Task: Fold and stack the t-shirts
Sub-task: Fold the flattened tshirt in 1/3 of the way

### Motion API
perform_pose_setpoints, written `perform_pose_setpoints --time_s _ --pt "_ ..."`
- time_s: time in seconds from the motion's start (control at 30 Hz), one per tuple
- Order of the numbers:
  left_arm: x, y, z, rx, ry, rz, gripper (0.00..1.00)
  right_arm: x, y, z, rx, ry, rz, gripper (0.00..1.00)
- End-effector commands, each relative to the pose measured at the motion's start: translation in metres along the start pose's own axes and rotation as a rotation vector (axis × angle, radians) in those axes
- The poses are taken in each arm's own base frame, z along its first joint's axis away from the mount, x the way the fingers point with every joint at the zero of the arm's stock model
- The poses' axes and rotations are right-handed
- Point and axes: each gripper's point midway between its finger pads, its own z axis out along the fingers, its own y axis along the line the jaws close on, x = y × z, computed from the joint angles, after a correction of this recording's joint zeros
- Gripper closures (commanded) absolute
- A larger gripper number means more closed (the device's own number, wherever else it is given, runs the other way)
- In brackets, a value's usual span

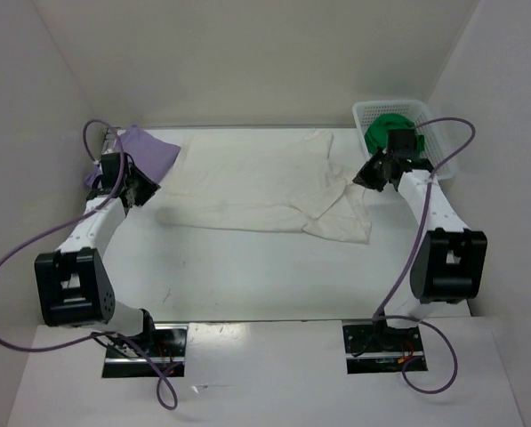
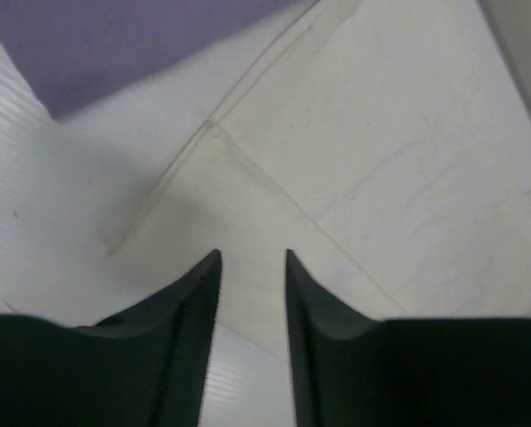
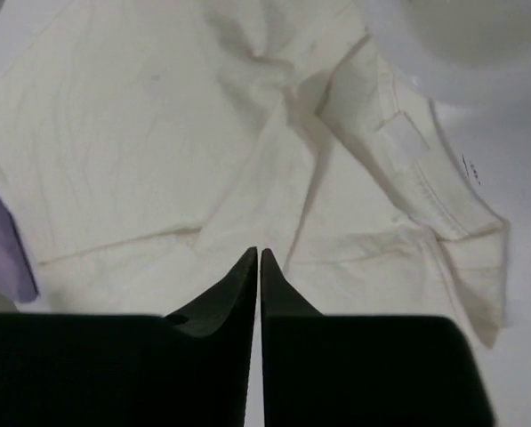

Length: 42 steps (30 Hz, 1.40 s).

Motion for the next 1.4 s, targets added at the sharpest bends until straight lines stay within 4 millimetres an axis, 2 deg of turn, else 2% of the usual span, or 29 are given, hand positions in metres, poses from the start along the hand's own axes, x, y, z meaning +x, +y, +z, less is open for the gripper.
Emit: perform_pose_setpoints --time_s 0.0,0.03,0.07,0.1,0.13,0.17,0.23,0.27,0.3,0.33,0.37,0.4,0.5,0.63,0.67,0.8,0.83,0.97,1.0,1.1,1.23,1.3,1.37 --pt "0.016 0.024 -0.017 -0.030 0.003 0.016 0.65 0.010 0.008 -0.043 -0.091 -0.039 -0.025 1.00" --pt "0.021 0.033 -0.018 -0.041 0.015 0.006 0.67 0.032 -0.004 -0.039 -0.082 0.014 -0.008 1.00" --pt "0.027 0.039 -0.019 -0.040 0.034 -0.002 0.67 0.039 -0.010 -0.041 -0.075 0.023 -0.006 1.00" --pt "0.039 0.053 -0.016 -0.069 0.059 -0.012 0.67 0.053 -0.020 -0.043 -0.064 0.037 -0.002 1.00" --pt "0.042 0.061 -0.016 -0.081 0.070 -0.026 0.67 0.060 -0.025 -0.044 -0.060 0.043 -0.001 1.00" --pt "0.044 0.069 -0.013 -0.089 0.083 -0.043 0.67 0.074 -0.036 -0.043 -0.036 0.074 0.007 1.00" --pt "0.051 0.077 -0.008 -0.093 0.102 -0.056 0.59 0.083 -0.044 -0.046 -0.020 0.078 0.020 0.97" --pt "0.052 0.077 -0.005 -0.088 0.110 -0.057 0.59 0.087 -0.049 -0.046 -0.009 0.078 0.021 0.92" --pt "0.056 0.080 0.001 -0.099 0.122 -0.070 0.59 0.095 -0.057 -0.043 0.008 0.099 0.026 0.92" --pt "0.058 0.080 0.005 -0.098 0.134 -0.081 0.57 0.098 -0.056 -0.044 0.002 0.105 0.039 0.90" --pt "0.056 0.079 0.009 -0.096 0.131 -0.081 0.57 0.098 -0.056 -0.044 0.002 0.105 0.050 0.89" --pt "0.064 0.086 0.015 -0.119 0.159 -0.085 0.57 0.098 -0.055 -0.044 0.003 0.105 0.059 0.84" --pt "0.060 0.082 0.028 -0.103 0.153 -0.112 0.57 0.099 -0.047 -0.047 -0.036 0.112 0.076 0.76" --pt "0.052 0.075 0.035 -0.080 0.122 -0.145 0.56 0.106 -0.053 -0.044 -0.022 0.130 0.081 0.70" --pt "0.055 0.078 0.038 -0.089 0.132 -0.147 0.56 0.109 -0.057 -0.045 -0.012 0.127 0.082 0.69" --pt "0.051 0.069 0.042 -0.049 0.122 -0.162 0.58 0.109 -0.054 -0.047 -0.025 0.127 0.091 0.64" --pt "0.056 0.073 0.042 -0.058 0.131 -0.174 0.60 0.109 -0.054 -0.047 -0.025 0.127 0.091 0.64" --pt "0.055 0.069 0.034 -0.041 0.129 -0.173 0.61 0.111 -0.054 -0.045 -0.027 0.142 0.094 0.64" --pt "0.052 0.066 0.029 -0.035 0.122 -0.172 0.67 0.111 -0.054 -0.045 -0.027 0.142 0.094 0.64" --pt "0.047 0.058 0.010 0.000 0.084 -0.164 0.73 0.112 -0.055 -0.044 -0.027 0.142 0.093 0.64" --pt "0.051 0.063 0.006 -0.022 0.091 -0.176 0.73 0.112 -0.055 -0.044 -0.027 0.142 0.094 0.64" --pt "0.049 0.059 0.006 -0.007 0.088 -0.184 0.64 0.112 -0.056 -0.041 -0.027 0.142 0.084 0.64" --pt "0.049 0.059 0.008 -0.005 0.086 -0.183 0.61 0.112 -0.056 -0.041 -0.027 0.142 0.084 0.64"
